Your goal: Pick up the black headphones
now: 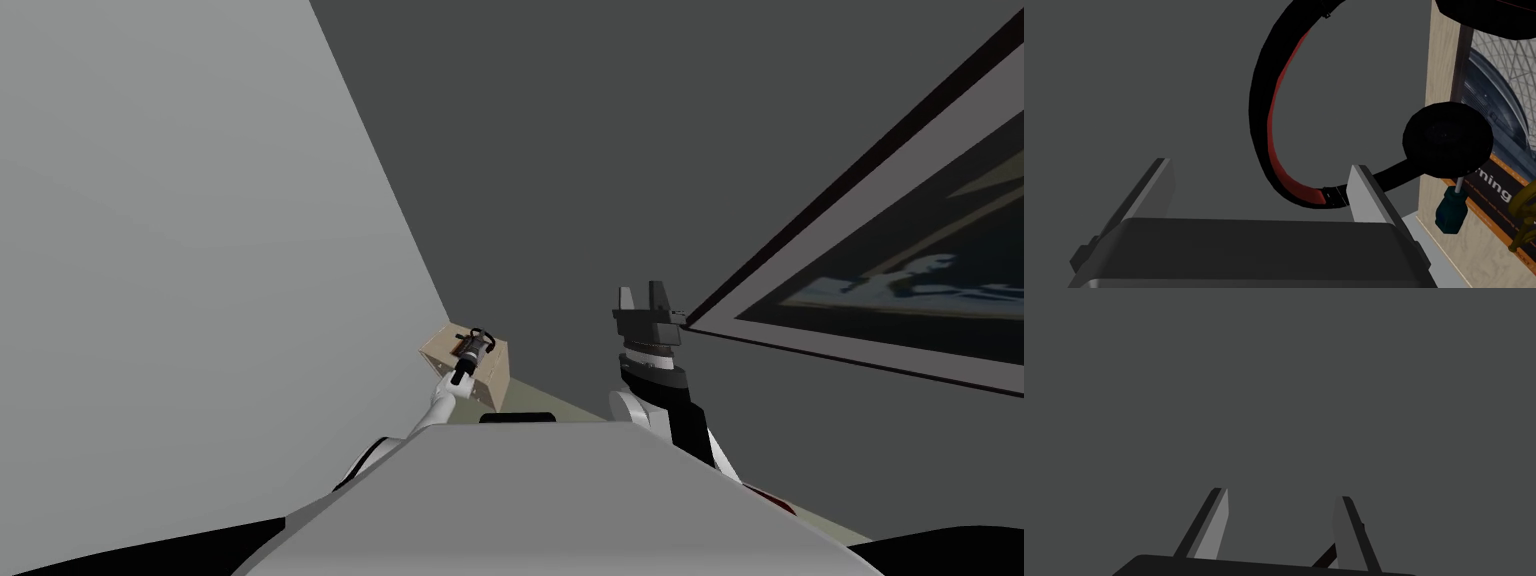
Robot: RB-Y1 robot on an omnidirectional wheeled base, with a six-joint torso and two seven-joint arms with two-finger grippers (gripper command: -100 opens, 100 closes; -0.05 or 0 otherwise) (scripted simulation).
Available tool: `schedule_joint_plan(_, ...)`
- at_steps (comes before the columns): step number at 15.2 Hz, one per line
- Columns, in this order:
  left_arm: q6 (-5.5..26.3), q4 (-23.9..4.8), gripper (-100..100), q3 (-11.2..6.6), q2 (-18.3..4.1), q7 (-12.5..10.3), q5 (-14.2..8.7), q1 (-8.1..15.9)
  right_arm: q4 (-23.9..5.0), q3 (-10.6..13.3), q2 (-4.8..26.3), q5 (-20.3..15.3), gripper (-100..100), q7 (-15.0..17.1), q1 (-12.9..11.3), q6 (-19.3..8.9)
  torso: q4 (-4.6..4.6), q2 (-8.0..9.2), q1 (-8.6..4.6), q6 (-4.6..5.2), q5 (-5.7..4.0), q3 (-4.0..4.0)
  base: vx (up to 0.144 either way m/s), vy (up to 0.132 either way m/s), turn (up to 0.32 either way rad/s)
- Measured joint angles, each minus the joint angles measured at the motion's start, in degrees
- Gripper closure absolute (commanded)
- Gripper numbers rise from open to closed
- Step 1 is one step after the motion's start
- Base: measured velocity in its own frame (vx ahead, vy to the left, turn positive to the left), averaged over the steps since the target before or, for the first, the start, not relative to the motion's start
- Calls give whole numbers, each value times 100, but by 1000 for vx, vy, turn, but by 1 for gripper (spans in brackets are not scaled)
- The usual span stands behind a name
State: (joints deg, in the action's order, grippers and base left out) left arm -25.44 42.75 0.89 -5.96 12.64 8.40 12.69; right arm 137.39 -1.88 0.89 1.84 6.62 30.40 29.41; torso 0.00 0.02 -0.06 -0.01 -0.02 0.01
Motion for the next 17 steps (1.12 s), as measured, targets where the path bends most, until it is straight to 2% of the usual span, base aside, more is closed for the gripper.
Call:
schedule_joint_plan(2, -46, -175, -100, -17, 25, 11, 0, 80, 0, 0, 0, 0, 0, 0, 0, 0, 0, 0, 1, 0, 0, 0, -2, 3, -14)
schedule_joint_plan(8, -68, -406, -100, -242, 391, 412, -4, 269, 0, 0, 0, 0, 0, 0, 0, 0, 0, 0, 6, 0, 1, 0, -5, 9, -26)
schedule_joint_plan(17, -114, -523, -100, -308, 467, 502, -12, 338, 0, 0, 0, 0, 0, 0, 0, 0, 0, 0, 6, 0, 1, 0, -1, 3, -6)
